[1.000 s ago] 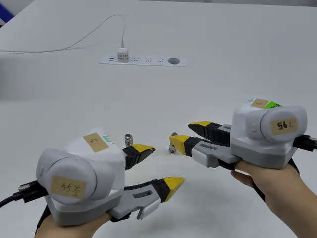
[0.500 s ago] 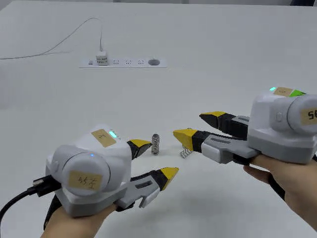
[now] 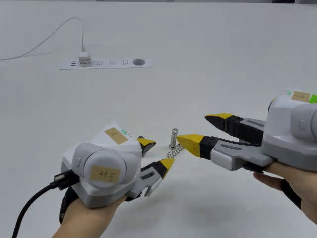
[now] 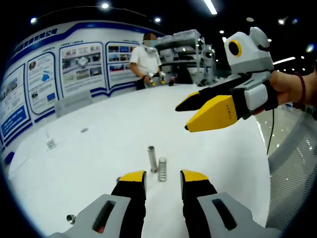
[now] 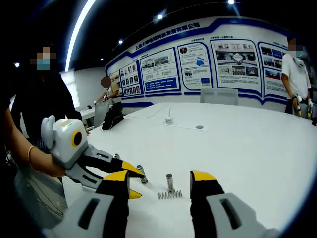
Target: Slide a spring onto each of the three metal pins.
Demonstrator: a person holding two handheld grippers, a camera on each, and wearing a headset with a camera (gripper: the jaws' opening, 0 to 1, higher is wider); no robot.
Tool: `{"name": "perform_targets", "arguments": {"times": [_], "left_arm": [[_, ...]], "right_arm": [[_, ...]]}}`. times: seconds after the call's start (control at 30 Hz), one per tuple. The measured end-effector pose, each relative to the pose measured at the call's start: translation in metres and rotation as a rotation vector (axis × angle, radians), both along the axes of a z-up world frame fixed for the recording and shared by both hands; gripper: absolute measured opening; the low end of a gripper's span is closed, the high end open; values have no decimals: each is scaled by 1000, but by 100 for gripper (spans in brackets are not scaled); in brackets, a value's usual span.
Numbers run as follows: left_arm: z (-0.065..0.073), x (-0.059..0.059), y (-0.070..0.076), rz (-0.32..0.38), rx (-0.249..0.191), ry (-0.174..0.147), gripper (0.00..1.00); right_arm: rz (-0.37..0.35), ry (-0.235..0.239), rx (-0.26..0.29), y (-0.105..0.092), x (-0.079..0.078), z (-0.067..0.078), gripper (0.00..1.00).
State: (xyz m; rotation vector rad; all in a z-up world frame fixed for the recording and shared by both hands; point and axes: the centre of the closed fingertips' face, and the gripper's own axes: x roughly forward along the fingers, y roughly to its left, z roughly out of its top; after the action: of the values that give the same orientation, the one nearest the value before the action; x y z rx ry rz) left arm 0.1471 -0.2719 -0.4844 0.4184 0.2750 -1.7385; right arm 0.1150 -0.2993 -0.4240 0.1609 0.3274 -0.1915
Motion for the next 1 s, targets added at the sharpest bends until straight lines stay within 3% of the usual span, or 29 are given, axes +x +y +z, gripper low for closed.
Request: {"name": "perform_targets", "arguments": {"times": [0.17,0.27,0.43,0.53,0.77,1.0], "left_arm": [[-11,-3,-10,-6,11,-21,22],[-20,-2,-13,15,32,-7,21],[-32,-3,-18,19,53,-21,18],[-36,-2,-20,28,57,-11,17],[-46,-1,-26,31,77,-27,16],[-52,0,-28,34,100,-21,14]], "right_arm": [[-13,-1,-7,-3,-8,-1,51],[-17,3,-3,-3,-12,-3,51],[-28,10,-2,-6,-19,-5,51],[-33,17,-3,-7,-23,-7,51],[-49,29,8,-8,-30,-14,51],[-60,38,11,-9,-34,-17,51]]}}
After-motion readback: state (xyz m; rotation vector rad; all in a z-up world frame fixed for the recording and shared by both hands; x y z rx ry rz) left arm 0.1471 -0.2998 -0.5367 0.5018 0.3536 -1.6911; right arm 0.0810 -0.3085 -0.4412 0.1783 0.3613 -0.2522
